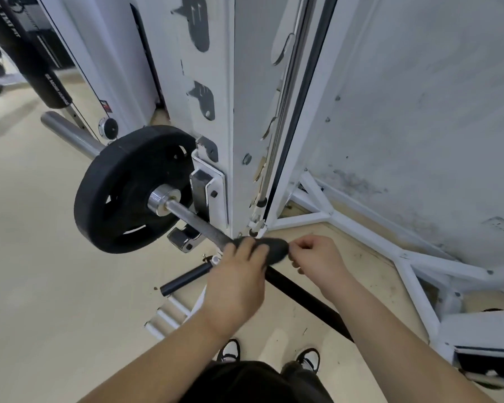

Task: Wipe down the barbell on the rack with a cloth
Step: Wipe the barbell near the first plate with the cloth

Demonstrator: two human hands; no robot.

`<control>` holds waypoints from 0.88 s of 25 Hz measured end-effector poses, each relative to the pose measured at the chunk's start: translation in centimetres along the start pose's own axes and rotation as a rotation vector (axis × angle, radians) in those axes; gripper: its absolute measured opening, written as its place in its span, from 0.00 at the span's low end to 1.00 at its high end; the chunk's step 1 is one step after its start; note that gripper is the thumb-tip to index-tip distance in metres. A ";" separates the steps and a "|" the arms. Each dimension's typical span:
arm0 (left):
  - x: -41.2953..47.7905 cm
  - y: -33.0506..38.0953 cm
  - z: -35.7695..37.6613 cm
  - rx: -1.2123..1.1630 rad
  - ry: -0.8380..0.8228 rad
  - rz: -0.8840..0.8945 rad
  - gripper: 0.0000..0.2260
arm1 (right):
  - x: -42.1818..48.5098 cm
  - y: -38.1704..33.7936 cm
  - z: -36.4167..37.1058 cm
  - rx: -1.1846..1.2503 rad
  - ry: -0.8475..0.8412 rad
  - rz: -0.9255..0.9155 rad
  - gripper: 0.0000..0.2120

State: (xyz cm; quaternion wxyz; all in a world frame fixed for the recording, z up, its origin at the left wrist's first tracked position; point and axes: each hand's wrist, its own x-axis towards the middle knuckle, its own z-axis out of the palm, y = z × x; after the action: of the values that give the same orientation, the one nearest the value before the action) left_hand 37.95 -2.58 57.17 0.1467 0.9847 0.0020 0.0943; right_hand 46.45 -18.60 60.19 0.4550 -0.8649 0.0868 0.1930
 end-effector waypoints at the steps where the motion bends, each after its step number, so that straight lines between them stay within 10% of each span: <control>1: -0.8 0.3 0.2 0.009 -0.038 0.088 0.15 | 0.5 -0.1 0.1 0.000 0.005 0.012 0.11; 4: 0.5 -3.4 -0.7 0.055 -0.059 0.179 0.19 | 1.5 -0.5 0.6 0.021 -0.009 0.044 0.13; 8: 1.7 -5.2 -1.6 0.051 0.044 -0.227 0.18 | 1.9 -1.5 1.9 0.046 -0.066 0.012 0.13; 14: -0.3 -5.2 -5.1 -0.319 -0.028 -0.053 0.14 | 1.6 -4.2 3.9 -0.077 -0.048 -0.104 0.11; 18: 1.6 -11.5 -9.6 -0.102 0.220 -0.436 0.12 | 1.1 -6.3 5.9 -0.152 -0.155 -0.128 0.08; 22: 5.1 -12.6 -6.9 0.103 -0.050 -0.509 0.14 | 1.1 -6.6 9.0 -0.455 -0.202 -0.206 0.19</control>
State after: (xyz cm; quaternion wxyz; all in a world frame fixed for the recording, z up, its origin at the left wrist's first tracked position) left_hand 41.97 11.65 60.97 0.1153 0.9607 0.2508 0.0298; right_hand 47.34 -7.45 60.09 0.2725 -0.9256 -0.0932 0.2456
